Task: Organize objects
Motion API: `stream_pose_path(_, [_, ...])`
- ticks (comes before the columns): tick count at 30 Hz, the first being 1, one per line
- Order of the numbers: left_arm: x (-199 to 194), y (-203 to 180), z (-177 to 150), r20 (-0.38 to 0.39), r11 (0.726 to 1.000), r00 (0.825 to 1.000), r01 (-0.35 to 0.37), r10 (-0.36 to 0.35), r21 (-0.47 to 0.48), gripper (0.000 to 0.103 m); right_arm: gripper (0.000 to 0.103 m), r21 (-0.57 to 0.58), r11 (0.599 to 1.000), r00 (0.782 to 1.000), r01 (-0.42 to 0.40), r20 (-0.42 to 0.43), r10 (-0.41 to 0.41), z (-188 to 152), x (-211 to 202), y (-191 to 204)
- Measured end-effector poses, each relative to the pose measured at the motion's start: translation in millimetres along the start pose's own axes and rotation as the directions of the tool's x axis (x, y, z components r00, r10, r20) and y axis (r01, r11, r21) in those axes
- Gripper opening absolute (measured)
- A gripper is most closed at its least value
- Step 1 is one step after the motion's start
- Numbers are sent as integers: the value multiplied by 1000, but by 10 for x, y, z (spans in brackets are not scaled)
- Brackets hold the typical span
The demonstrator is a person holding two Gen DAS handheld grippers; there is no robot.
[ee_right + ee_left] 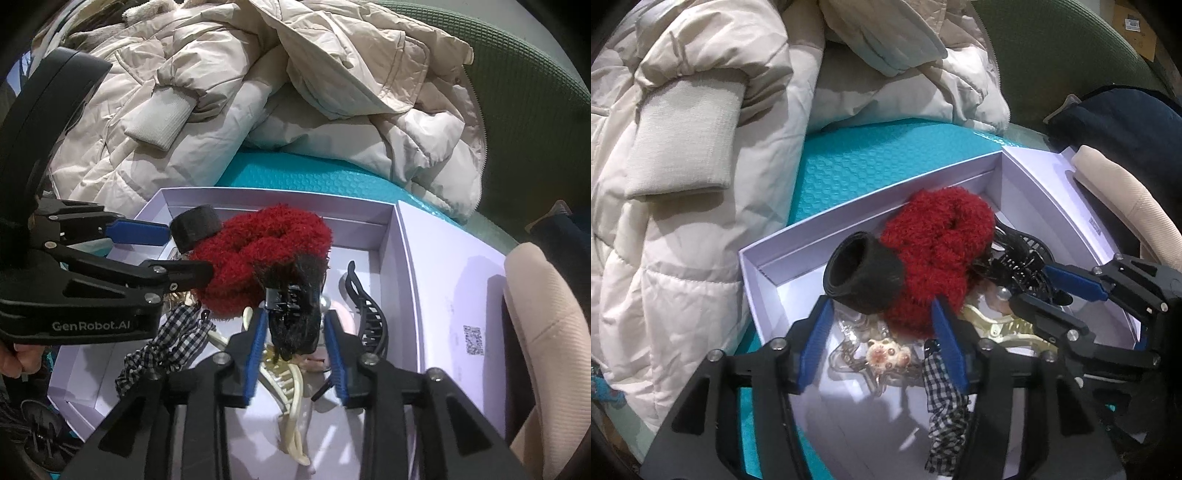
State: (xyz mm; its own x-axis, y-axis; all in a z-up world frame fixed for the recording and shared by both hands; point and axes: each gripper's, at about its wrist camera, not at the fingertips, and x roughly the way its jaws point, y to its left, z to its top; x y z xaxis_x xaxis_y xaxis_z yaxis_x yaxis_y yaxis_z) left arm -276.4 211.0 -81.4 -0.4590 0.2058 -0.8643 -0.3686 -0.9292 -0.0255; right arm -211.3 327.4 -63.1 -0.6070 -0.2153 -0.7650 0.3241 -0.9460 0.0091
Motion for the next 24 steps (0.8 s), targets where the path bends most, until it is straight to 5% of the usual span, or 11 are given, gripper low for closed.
stream_pose_path(18, [-707,50,-120,63,999,998,-25,27,-36,66,50,14,996,995,84,58,-85,131,-592,9])
stream_pose_path(24, [-1046,62,-151,99,998,994,-41,46,-55,71,65,14,993,987,116,106,-117,156,-924,76])
